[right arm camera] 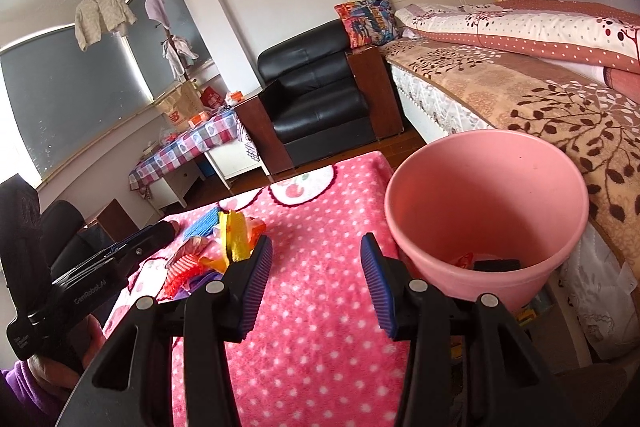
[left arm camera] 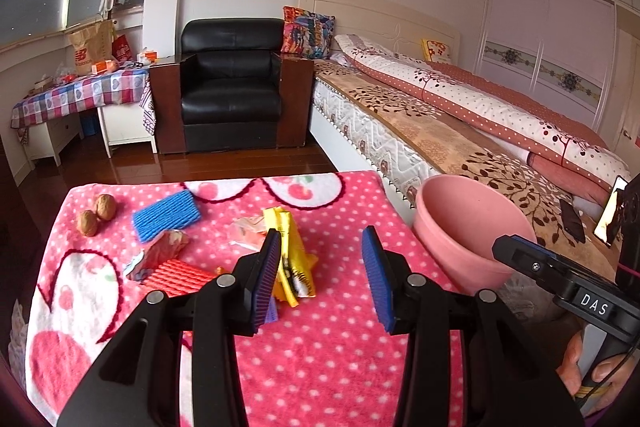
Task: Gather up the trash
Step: 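Move both open grippers back over the table trash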
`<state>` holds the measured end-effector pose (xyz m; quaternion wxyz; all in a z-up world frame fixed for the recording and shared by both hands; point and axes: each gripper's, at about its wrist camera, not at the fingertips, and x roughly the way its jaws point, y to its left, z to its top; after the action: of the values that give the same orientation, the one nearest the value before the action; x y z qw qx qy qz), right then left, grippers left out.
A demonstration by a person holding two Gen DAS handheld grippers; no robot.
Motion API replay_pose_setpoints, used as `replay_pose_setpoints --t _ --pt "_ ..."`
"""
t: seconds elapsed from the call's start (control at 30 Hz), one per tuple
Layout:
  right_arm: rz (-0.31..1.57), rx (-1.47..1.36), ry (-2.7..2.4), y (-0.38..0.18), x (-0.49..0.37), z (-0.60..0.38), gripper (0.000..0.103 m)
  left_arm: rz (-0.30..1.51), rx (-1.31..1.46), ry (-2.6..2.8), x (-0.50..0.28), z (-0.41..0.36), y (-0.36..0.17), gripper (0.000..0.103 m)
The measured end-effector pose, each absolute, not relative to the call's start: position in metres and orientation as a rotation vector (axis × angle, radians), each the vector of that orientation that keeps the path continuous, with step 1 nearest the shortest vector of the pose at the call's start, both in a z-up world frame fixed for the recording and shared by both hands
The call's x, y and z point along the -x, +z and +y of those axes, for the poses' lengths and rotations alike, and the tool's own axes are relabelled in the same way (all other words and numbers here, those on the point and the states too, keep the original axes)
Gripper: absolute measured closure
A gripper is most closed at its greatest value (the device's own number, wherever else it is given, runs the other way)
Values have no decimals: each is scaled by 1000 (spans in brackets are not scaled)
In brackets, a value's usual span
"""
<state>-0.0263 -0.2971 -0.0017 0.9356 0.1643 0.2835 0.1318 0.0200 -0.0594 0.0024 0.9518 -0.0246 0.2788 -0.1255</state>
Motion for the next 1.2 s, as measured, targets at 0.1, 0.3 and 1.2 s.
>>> replay_pose_setpoints --t 0.1,0.3,1.2 --pt "585 -323 282 -3 27 -287 57 565 61 -243 -17 -50 1 61" --pt "592 -304 305 -5 28 -269 57 560 86 -218 -13 -34 0 61" --pt "682 -231 403 -24 8 -208 57 627 129 -63 3 46 -34 61"
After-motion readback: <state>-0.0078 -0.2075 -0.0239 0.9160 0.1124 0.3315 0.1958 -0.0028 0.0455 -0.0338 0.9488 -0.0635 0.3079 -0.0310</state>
